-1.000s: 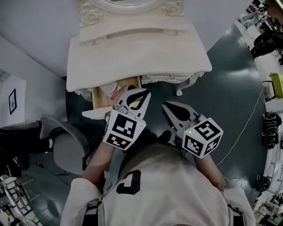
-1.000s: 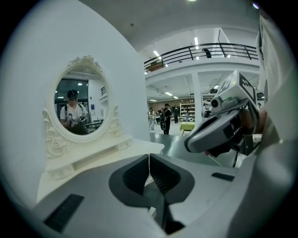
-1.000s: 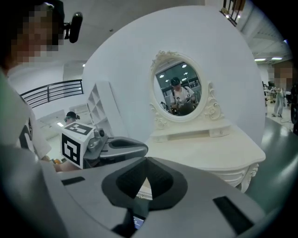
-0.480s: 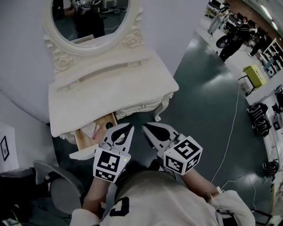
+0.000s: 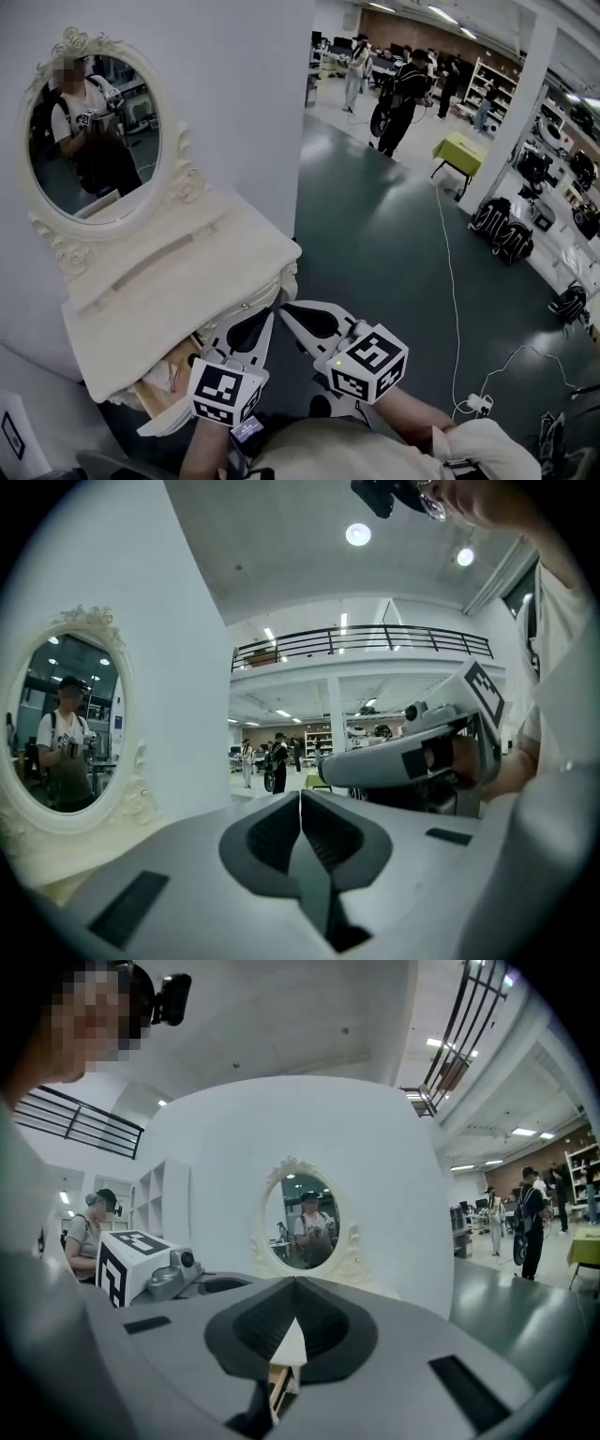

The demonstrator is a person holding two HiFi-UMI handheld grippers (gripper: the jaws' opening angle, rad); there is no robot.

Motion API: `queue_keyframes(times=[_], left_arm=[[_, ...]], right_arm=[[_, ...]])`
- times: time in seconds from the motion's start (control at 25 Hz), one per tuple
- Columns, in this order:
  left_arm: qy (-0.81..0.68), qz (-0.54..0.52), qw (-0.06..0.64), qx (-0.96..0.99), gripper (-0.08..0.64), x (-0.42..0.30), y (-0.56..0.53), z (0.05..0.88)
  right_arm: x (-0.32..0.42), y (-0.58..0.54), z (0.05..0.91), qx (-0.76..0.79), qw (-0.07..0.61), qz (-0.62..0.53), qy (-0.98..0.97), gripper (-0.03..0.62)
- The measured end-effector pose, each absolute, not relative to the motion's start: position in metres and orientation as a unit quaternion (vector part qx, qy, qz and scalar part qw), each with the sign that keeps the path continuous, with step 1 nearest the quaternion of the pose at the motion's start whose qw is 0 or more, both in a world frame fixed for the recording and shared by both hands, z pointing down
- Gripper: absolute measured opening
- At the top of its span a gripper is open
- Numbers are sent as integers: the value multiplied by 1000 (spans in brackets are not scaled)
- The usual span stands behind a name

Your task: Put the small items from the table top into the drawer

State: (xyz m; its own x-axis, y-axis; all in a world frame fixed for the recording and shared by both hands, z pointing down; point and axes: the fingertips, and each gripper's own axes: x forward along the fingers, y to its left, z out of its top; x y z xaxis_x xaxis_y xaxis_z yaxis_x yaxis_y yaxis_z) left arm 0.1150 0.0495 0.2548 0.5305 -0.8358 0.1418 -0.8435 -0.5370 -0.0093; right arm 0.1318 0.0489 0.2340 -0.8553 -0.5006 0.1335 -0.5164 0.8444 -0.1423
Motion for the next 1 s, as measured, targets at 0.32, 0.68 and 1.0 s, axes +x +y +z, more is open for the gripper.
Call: queue_keyframes(times=[0.32,0.68,1.0], left_arm=[[-463,79,41,882,58,136,54,271],[-484,89,66,868,58,122,56,293],[-472,78,58,876,58,124,51,280]], right_arm=[[152,49,238,286,42,92,-953,26],[157,51,254,286,58,103,-951,26],[157,51,244,293,57,101,-949,26]])
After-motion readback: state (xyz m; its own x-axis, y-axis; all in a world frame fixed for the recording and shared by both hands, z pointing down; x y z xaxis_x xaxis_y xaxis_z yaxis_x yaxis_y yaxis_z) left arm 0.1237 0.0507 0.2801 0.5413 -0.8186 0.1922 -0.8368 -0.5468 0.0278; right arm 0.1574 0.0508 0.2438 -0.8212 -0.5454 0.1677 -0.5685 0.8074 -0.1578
